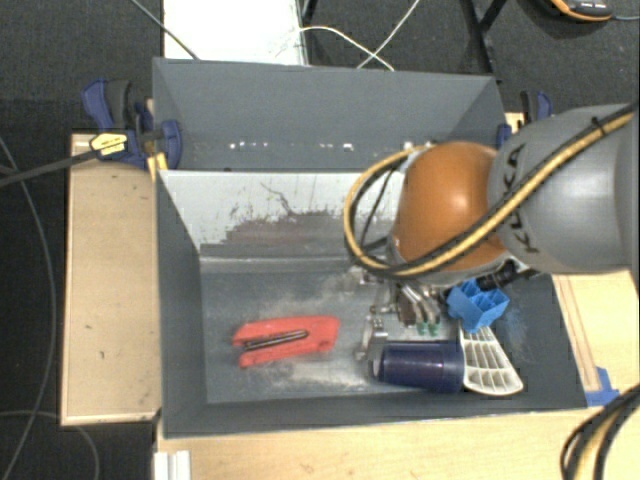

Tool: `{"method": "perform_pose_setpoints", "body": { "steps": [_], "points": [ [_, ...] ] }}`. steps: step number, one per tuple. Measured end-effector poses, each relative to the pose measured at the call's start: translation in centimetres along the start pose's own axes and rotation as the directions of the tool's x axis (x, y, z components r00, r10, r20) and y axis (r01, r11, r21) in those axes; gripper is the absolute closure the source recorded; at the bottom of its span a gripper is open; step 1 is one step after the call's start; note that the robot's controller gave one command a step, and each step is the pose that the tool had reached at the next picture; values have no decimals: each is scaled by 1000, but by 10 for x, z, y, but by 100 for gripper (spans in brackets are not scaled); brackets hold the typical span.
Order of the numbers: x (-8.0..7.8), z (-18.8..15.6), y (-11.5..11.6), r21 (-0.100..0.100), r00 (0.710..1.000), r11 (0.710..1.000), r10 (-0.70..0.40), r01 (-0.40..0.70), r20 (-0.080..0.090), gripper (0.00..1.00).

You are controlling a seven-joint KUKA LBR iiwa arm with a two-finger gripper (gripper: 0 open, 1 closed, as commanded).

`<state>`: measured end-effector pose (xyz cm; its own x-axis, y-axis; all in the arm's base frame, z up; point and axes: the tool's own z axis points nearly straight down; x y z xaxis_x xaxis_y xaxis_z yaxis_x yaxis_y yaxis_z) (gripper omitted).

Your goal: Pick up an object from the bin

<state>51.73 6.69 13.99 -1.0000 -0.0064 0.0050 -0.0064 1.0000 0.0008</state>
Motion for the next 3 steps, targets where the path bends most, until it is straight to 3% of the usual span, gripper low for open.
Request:
{"method": "perform_pose_setpoints", "body": {
  "steps": [1,2,3],
  "points": [
    [-2,-3,0,0,1000,1000,4,-4,7,0],
    [0,70,84,-1,995,995,-104,104,4,0],
    [-20,17,91,4,963,964,-267,267,18,0]
  ]
}}
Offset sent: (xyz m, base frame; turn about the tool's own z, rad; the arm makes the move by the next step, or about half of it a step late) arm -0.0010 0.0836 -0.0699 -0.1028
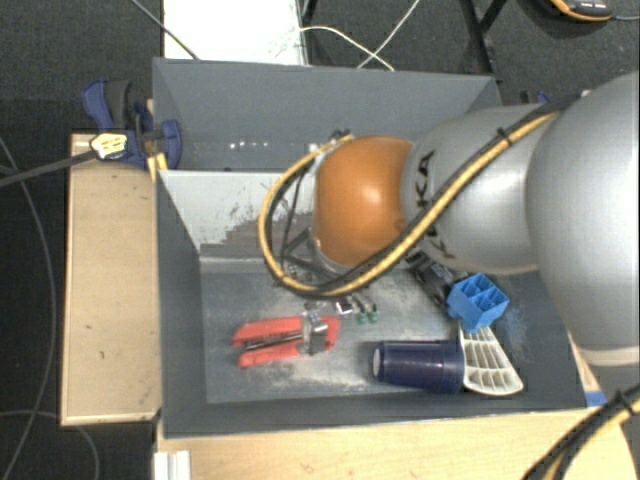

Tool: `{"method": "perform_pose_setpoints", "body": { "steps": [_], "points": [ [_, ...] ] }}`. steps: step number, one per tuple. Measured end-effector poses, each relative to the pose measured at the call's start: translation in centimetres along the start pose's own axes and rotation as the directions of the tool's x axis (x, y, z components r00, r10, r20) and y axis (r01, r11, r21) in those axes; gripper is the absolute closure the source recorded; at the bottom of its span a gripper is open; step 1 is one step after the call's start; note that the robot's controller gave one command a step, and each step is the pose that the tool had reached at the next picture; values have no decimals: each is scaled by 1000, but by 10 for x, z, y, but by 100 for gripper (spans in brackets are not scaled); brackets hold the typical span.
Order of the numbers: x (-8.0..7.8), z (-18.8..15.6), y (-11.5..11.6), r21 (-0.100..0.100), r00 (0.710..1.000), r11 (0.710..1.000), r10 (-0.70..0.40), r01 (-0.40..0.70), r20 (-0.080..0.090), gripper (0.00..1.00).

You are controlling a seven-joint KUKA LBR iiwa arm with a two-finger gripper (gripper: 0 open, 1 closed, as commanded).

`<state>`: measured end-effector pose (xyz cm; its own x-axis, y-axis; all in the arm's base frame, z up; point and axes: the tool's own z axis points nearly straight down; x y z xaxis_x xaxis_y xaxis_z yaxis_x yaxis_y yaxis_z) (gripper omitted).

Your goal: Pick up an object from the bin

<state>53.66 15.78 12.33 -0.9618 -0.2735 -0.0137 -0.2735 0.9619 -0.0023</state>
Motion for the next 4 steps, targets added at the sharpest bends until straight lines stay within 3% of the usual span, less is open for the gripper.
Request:
{"method": "perform_pose_setpoints", "body": {
  "steps": [1,2,3,4],
  "points": [
    [22,51,-1,-2,988,988,157,-157,-16,0],
    [19,53,-12,0,996,996,-93,93,-5,0],
    [21,50,-2,-3,989,989,150,-150,-11,100],
    [21,50,-2,-3,989,989,150,-150,-11,100]
  ]
}}
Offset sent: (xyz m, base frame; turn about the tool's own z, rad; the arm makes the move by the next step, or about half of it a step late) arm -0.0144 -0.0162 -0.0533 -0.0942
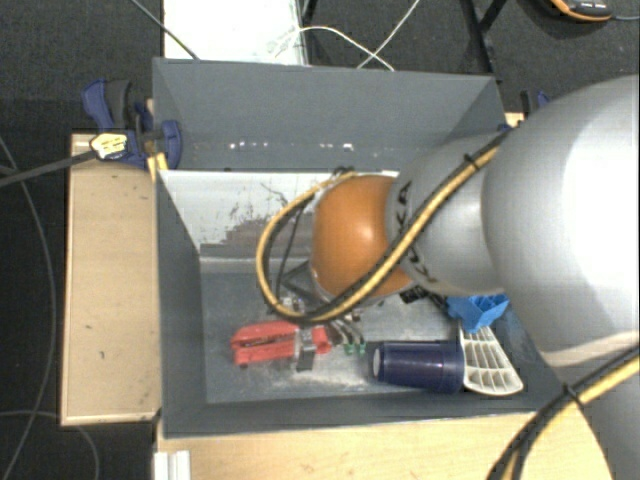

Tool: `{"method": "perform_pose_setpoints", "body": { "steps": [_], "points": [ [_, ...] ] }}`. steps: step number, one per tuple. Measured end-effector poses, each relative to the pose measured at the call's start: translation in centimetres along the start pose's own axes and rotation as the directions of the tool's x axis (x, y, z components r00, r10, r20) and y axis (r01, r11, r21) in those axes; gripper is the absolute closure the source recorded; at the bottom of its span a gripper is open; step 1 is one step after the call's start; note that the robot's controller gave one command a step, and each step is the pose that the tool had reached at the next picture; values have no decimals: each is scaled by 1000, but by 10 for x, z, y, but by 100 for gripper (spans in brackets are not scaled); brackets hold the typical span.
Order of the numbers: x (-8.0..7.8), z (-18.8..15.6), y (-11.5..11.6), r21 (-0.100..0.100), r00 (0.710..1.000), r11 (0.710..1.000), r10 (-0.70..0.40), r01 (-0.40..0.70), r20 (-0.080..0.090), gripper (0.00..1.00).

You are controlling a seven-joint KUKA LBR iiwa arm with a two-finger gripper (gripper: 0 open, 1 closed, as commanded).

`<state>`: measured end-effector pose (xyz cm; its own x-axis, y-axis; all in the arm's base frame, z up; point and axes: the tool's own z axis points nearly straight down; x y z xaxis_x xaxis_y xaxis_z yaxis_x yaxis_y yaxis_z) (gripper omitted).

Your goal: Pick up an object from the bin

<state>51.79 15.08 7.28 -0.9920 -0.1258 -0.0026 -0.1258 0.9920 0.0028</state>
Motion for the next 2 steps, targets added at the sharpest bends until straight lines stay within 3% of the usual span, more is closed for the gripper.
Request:
{"method": "perform_pose_setpoints", "body": {
  "steps": [2],
  "points": [
    [0,-22,0,0,1000,1000,1,-1,0,100]
  ]
}}
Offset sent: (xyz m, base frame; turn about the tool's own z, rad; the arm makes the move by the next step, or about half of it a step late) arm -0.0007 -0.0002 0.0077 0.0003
